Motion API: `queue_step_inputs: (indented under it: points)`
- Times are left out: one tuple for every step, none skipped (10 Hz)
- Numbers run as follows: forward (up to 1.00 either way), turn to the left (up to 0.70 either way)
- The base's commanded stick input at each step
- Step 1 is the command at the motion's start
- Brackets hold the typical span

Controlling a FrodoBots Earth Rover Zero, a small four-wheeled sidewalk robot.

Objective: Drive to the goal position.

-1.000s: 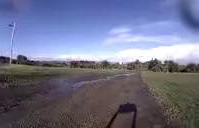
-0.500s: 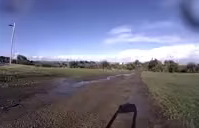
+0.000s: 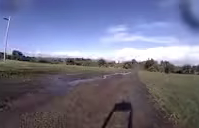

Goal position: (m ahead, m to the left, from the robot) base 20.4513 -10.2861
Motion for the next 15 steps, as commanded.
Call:
queue_step_inputs:
  points:
    - [0.7,0.0]
    - [0.7,0.0]
    - [0.7,0.0]
    - [0.7,0.0]
    - [0.7,-0.34]
    - [0.7,-0.35]
    - [0.7,0.0]
    - [0.7,0.0]
    - [0.7,0.0]
    - [0.7,0.0]
    - [0.7,0.0]
    - [0.7,0.0]
    - [0.7,0.0]
    - [0.7,0.0]
    - [0.7,-0.26]
